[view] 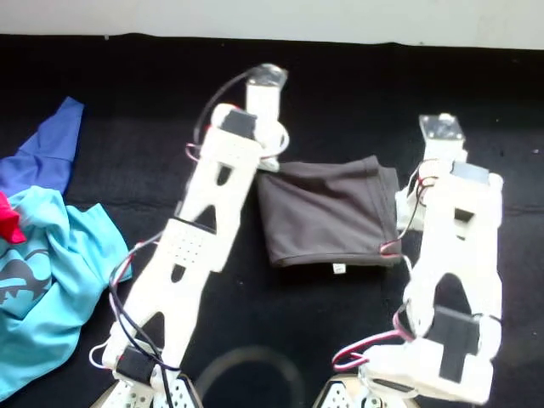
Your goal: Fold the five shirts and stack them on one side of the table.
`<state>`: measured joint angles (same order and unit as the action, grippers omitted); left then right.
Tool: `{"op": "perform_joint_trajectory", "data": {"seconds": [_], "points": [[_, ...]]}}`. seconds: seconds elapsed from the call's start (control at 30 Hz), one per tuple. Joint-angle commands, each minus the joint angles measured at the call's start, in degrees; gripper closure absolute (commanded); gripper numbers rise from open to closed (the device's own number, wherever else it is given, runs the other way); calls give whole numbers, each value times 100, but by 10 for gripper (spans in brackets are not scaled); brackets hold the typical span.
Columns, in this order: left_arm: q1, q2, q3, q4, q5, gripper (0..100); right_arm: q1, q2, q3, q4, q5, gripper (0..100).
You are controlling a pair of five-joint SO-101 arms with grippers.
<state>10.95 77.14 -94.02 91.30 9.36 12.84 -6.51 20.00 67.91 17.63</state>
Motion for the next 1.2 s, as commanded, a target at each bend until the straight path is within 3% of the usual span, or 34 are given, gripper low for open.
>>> {"op": "perform_joint_trajectory", "data": {"seconds": [0.0,0.13,0.27,0.4,0.73,0.83,0.93,1.17], "points": [[-259,-549,-127,53,79,920,-207,-374,-514,-4,18,870],[-453,-154,-127,-158,70,854,-848,66,-866,-84,-88,875],[-549,251,-145,-466,88,854,-1209,980,-1332,-488,-703,884],[-549,215,-136,-501,88,854,-1191,2053,-2211,-567,-958,884],[-541,215,-127,-510,79,854,-1121,4040,-4409,391,-985,886],[-541,215,-127,-510,79,854,-1103,4268,-4963,787,-985,896],[-532,215,-127,-510,79,854,-1068,4365,-5305,971,-985,990],[-532,215,-127,-510,79,854,-840,4163,-5420,1209,-967,994]]}}
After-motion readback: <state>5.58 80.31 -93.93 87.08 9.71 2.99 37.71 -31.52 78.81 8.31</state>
